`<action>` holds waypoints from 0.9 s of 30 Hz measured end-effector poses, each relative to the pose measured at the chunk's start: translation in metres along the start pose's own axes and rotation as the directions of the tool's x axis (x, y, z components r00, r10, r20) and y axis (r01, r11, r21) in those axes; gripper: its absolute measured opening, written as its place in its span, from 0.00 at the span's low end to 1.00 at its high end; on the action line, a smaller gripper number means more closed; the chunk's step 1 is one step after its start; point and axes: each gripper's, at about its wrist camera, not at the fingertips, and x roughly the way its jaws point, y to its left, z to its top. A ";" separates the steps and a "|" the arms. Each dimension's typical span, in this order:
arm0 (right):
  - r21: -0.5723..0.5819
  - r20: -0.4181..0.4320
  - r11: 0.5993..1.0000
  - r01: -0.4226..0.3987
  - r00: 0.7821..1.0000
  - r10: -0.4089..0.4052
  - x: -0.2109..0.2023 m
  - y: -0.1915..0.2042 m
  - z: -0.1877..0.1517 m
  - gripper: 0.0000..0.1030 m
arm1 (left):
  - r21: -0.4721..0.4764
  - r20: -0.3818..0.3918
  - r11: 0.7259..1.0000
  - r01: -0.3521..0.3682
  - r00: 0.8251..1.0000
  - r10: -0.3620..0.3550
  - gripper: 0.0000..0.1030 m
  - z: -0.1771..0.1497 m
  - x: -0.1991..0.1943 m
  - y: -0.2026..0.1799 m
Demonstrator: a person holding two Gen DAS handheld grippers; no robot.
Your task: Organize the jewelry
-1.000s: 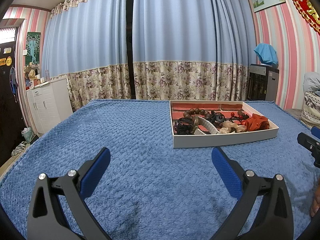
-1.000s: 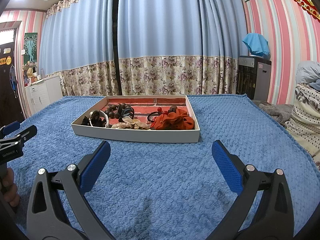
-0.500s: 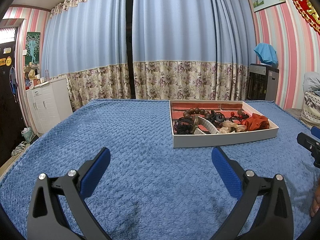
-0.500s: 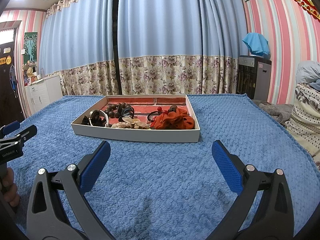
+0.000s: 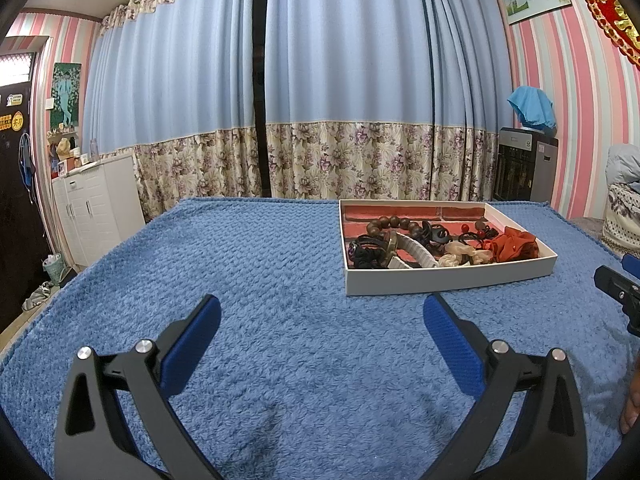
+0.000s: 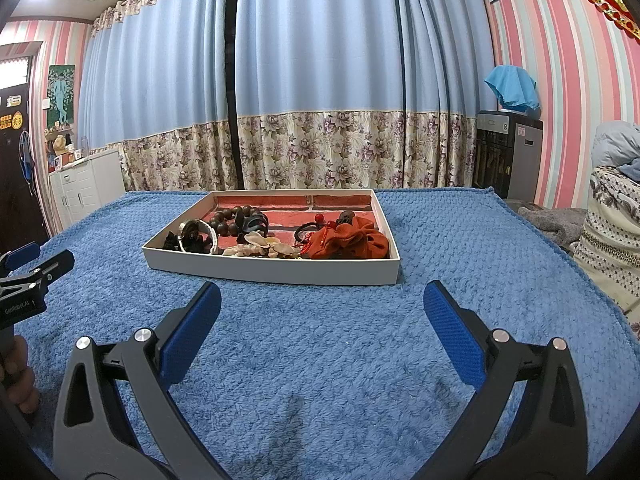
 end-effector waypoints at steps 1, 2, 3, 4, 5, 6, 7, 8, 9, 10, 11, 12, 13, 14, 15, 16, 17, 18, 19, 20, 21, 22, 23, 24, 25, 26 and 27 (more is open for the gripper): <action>-0.001 0.001 1.000 0.000 1.000 0.000 0.000 0.000 0.000 0.96 | 0.001 0.000 1.000 0.000 1.000 0.000 0.96 0.000 0.000 0.000; 0.000 0.000 1.000 0.000 1.000 0.000 0.000 0.000 0.000 0.96 | 0.001 0.000 1.000 0.000 1.000 0.000 0.96 0.000 0.000 0.000; -0.001 0.001 1.000 0.000 1.000 0.000 0.000 0.000 0.000 0.96 | 0.000 -0.001 1.000 0.000 1.000 0.000 0.96 0.000 0.000 0.001; 0.000 0.000 1.000 0.000 1.000 0.000 0.000 0.000 0.000 0.96 | 0.000 -0.001 1.000 0.000 1.000 0.000 0.96 0.000 0.000 0.000; 0.001 0.001 1.000 0.000 1.000 0.000 0.000 0.000 -0.001 0.96 | 0.000 -0.001 1.000 0.000 1.000 0.000 0.96 0.000 0.000 0.000; 0.001 0.000 1.000 0.000 1.000 0.000 0.000 0.000 -0.001 0.96 | 0.000 -0.001 1.000 0.000 1.000 0.000 0.96 0.000 0.000 0.000; 0.000 0.000 1.000 0.000 1.000 0.000 0.000 0.000 -0.001 0.96 | 0.000 -0.001 1.000 0.000 1.000 0.000 0.96 0.000 0.000 0.000; 0.000 0.000 1.000 0.000 1.000 0.000 0.000 0.000 -0.001 0.96 | -0.001 0.000 1.000 0.000 1.000 0.000 0.96 0.000 0.000 0.000; -0.001 0.000 1.000 0.000 1.000 0.000 0.000 0.000 -0.001 0.96 | -0.001 -0.001 1.000 0.000 1.000 0.000 0.96 0.000 0.000 0.001; -0.001 0.000 1.000 0.000 1.000 0.000 0.000 0.000 -0.001 0.96 | -0.001 -0.001 1.000 0.000 1.000 0.000 0.96 0.000 0.000 0.000; -0.001 0.000 1.000 0.000 1.000 0.000 0.000 0.000 -0.001 0.96 | -0.001 -0.001 1.000 0.000 1.000 0.000 0.96 0.000 0.000 0.000; 0.000 0.000 1.000 0.000 1.000 0.000 0.000 0.000 -0.001 0.96 | -0.001 -0.002 1.000 0.000 1.000 0.000 0.96 0.000 0.000 0.000; 0.000 0.000 1.000 0.000 1.000 0.000 0.000 0.000 0.000 0.96 | -0.001 -0.003 1.000 0.001 1.000 -0.001 0.96 0.000 0.000 0.000; 0.001 -0.001 1.000 0.000 1.000 0.000 0.000 0.000 -0.001 0.96 | 0.000 -0.003 1.000 0.001 1.000 -0.001 0.96 -0.001 0.001 0.000; 0.001 -0.001 1.000 0.000 1.000 0.000 0.000 0.000 -0.001 0.96 | 0.000 -0.003 1.000 0.002 1.000 -0.002 0.96 -0.001 0.001 0.000; 0.000 0.000 1.000 0.000 1.000 0.000 0.000 0.000 0.000 0.96 | 0.001 -0.003 1.000 0.002 1.000 -0.002 0.96 -0.001 0.001 0.000; 0.000 0.001 1.000 0.000 1.000 0.000 0.000 0.000 -0.001 0.96 | 0.001 -0.003 1.000 0.001 1.000 -0.001 0.96 -0.002 0.001 0.000; -0.001 0.000 1.000 0.000 1.000 0.000 0.000 0.000 0.000 0.96 | 0.001 -0.003 1.000 0.001 1.000 -0.001 0.96 -0.002 0.001 0.001; -0.001 -0.001 1.000 0.000 1.000 0.000 0.000 0.000 0.000 0.96 | -0.001 -0.004 1.000 0.002 1.000 -0.002 0.96 -0.001 0.001 0.000; 0.000 0.000 1.000 0.000 1.000 0.000 0.000 0.000 0.000 0.96 | -0.001 -0.004 1.000 0.001 1.000 -0.001 0.96 -0.001 0.001 0.000; 0.001 0.000 1.000 0.000 1.000 0.000 0.000 0.000 -0.001 0.96 | 0.000 -0.004 1.000 0.001 1.000 -0.001 0.96 -0.001 0.001 0.000; 0.000 -0.001 1.000 0.000 1.000 0.000 0.000 0.000 0.000 0.96 | 0.000 -0.003 1.000 0.001 1.000 -0.001 0.96 -0.001 0.001 0.000; 0.001 -0.001 1.000 0.000 1.000 0.000 0.000 0.000 -0.001 0.96 | 0.000 -0.003 1.000 0.001 1.000 -0.001 0.96 -0.001 0.001 0.000; -0.001 0.000 1.000 0.000 1.000 0.000 0.000 0.000 0.000 0.96 | 0.000 -0.003 1.000 0.001 1.000 -0.001 0.96 -0.001 0.001 0.000; -0.001 0.000 1.000 0.000 1.000 0.000 0.000 0.000 0.000 0.96 | 0.000 -0.004 1.000 0.002 1.000 -0.002 0.96 -0.001 0.001 0.000; -0.001 -0.001 1.000 0.000 1.000 0.000 0.000 0.000 0.000 0.96 | -0.001 -0.004 1.000 0.002 1.000 -0.002 0.96 -0.001 0.001 0.000; 0.000 -0.001 1.000 0.000 1.000 0.000 0.000 0.000 0.000 0.96 | 0.000 -0.004 1.000 0.001 1.000 -0.001 0.96 -0.001 0.001 0.000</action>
